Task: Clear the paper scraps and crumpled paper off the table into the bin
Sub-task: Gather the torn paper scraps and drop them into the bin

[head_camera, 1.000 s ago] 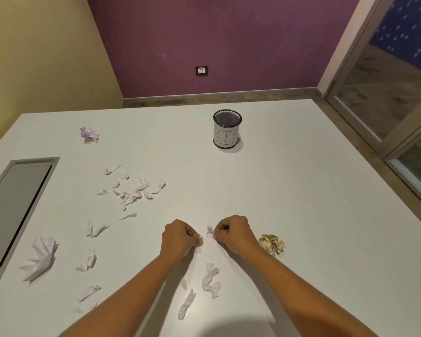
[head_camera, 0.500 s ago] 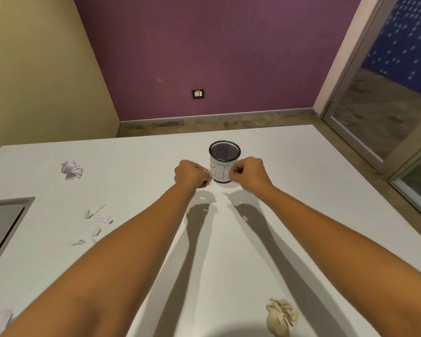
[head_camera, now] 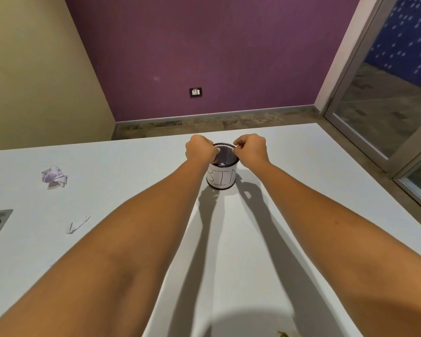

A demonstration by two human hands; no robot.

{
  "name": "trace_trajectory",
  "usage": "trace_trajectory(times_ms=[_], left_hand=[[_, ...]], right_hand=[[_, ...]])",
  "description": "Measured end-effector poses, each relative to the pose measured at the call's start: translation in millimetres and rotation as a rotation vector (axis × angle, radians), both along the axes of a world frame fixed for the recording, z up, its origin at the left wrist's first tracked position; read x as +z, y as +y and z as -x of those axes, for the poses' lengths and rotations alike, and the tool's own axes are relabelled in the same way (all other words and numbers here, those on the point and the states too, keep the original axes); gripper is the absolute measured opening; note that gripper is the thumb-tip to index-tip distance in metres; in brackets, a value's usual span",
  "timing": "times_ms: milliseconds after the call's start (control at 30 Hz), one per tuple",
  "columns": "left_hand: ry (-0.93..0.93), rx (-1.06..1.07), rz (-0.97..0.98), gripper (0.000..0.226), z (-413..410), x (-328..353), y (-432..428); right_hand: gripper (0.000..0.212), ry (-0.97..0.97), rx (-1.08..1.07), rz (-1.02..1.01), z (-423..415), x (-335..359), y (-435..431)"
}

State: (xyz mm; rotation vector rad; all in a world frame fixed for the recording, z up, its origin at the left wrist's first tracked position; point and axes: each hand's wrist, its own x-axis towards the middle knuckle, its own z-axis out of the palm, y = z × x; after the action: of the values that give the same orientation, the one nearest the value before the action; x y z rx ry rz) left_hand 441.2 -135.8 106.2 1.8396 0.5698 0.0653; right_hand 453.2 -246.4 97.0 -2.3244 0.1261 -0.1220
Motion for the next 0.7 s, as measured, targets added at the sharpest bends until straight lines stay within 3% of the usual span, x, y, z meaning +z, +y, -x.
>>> trace_trajectory(times_ms=[333, 600, 700], left_hand=[[-0.032, -0.05, -0.149, 0.009, 41, -11, 13], [0.046, -0.098, -0.187, 0.011, 120, -34, 28], [0.073, -0.155, -0.347, 0.013, 168, -47, 36]], right_hand=[[0.02, 0.0, 0.034, -0.019, 35, -4, -2], [0.027, 0.066, 0.102, -0.053, 121, -27, 4], [0.026, 0.118, 0.178, -0.069, 164, -36, 7]])
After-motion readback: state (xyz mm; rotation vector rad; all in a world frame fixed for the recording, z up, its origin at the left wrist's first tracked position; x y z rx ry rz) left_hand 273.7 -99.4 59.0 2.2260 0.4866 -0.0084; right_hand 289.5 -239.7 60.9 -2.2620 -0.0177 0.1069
